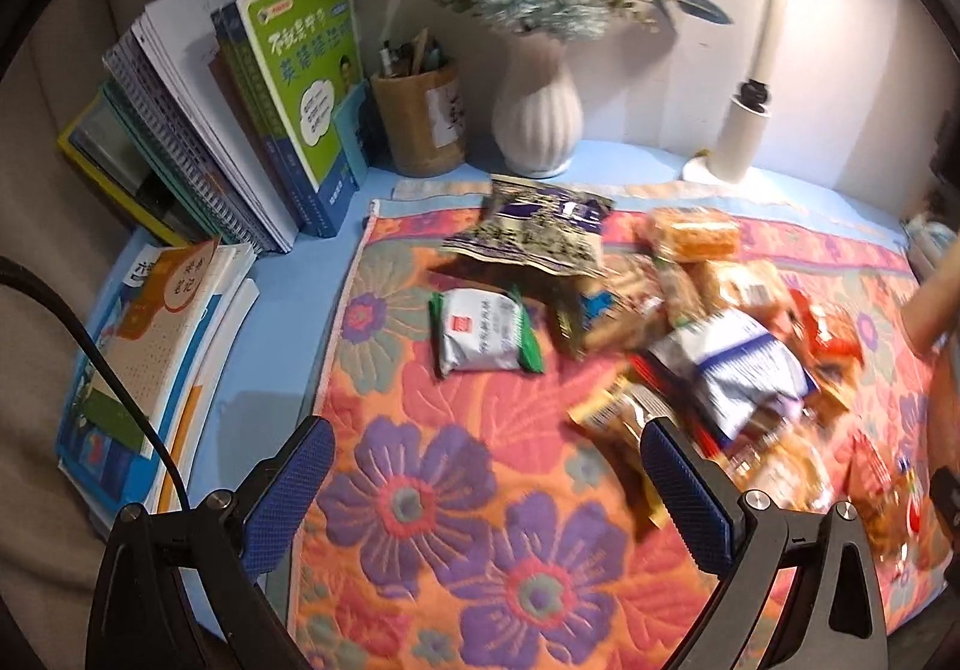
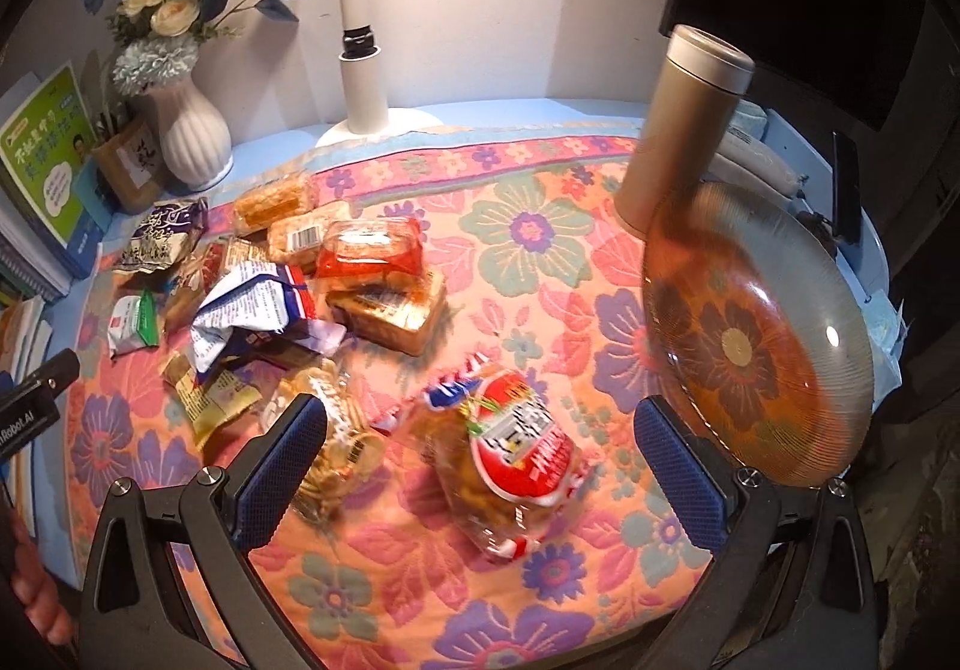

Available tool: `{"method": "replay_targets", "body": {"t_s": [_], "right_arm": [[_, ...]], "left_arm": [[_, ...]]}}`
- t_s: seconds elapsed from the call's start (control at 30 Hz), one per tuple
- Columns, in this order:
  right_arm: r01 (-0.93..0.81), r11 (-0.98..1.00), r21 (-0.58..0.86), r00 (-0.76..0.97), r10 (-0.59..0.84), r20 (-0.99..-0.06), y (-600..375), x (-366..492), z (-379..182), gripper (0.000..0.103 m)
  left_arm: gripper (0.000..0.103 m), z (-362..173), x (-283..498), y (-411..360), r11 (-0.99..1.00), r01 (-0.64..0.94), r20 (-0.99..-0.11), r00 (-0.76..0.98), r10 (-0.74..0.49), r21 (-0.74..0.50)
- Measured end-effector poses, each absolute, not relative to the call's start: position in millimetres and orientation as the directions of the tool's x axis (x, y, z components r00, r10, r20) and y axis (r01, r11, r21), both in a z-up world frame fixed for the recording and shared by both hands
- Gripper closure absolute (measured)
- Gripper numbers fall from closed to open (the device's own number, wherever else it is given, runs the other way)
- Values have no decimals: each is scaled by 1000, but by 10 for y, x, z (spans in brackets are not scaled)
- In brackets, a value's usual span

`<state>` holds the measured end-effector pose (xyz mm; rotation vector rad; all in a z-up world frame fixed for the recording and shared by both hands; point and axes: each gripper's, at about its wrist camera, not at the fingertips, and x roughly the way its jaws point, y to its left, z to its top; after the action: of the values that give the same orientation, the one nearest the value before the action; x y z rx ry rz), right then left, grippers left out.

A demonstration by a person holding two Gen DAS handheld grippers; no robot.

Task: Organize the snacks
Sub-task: 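Move both tools toward the snack pile, then grasp the white-green biscuit pack with left tool while right grasps red-white striped bag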

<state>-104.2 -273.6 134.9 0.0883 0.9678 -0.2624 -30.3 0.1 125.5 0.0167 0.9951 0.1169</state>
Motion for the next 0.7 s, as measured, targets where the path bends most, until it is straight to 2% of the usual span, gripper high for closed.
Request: {"method": "replay_targets", "body": {"t_s": [0.47, 0.7], "right_arm": [[250, 968, -38, 551, -174, -816, -2380, -800, 1349, 0], [320, 946, -41, 536, -216, -816, -2544, -861, 1352, 0]], "left_arm": [[2, 1235, 15, 333, 994, -97, -827, 555, 89, 42], [2, 1145, 110, 404, 998, -57, -841, 539, 45, 16]]}}
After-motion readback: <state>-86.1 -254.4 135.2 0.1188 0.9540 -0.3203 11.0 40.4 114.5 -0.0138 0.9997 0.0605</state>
